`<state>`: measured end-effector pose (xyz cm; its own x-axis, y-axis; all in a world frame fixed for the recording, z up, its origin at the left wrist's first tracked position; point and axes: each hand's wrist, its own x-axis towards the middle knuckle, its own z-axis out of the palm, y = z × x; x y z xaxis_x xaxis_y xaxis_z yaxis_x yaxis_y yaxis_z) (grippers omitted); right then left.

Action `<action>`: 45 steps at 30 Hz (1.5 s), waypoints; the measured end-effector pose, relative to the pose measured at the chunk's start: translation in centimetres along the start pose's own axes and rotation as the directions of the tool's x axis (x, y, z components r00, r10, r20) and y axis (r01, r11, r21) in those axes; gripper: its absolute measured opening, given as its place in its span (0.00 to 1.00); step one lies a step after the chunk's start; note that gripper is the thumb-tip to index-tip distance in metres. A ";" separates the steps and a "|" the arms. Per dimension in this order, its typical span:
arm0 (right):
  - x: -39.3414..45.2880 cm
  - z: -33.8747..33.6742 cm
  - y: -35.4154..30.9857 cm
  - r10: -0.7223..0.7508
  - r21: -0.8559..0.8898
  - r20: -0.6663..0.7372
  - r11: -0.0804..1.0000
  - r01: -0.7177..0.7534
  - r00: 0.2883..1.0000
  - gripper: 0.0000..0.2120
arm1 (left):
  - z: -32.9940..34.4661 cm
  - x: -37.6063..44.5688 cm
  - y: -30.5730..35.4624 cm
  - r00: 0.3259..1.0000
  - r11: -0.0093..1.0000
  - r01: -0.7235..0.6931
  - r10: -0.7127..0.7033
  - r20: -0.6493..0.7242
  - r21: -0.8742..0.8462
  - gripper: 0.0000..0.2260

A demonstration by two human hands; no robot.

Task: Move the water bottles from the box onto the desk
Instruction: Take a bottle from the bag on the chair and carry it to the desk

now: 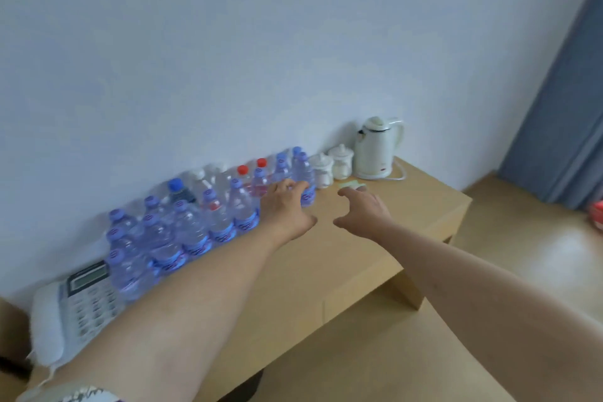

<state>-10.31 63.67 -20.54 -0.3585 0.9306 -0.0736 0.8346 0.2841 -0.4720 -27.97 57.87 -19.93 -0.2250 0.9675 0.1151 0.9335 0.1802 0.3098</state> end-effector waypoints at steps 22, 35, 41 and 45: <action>-23.7 -24.5 52.2 0.670 -0.044 -0.200 0.723 -0.689 0.715 0.34 | 21.6 -1.5 61.6 0.713 0.799 -0.566 0.598 0.365 -0.202 0.33; -40.7 -30.5 75.1 0.949 0.225 -0.238 0.263 -0.938 0.209 0.36 | 34.1 -11.3 94.0 0.240 0.416 -0.831 0.867 0.437 -0.370 0.34; -47.9 -36.9 85.5 0.971 0.310 -0.237 0.038 -0.950 -0.039 0.36 | 37.8 -15.7 111.2 0.033 0.250 -0.833 0.913 0.407 -0.493 0.34; -52.6 -39.7 90.0 0.962 0.388 -0.217 -0.070 -0.919 -0.165 0.34 | 39.7 -19.8 120.1 -0.079 0.164 -0.828 0.913 0.400 -0.537 0.33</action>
<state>100.29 49.42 -24.25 0.9527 0.1703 -0.2516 0.1090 -0.9646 -0.2400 99.66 67.34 -22.45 0.9818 0.1592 -0.1039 0.1894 -0.8663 0.4622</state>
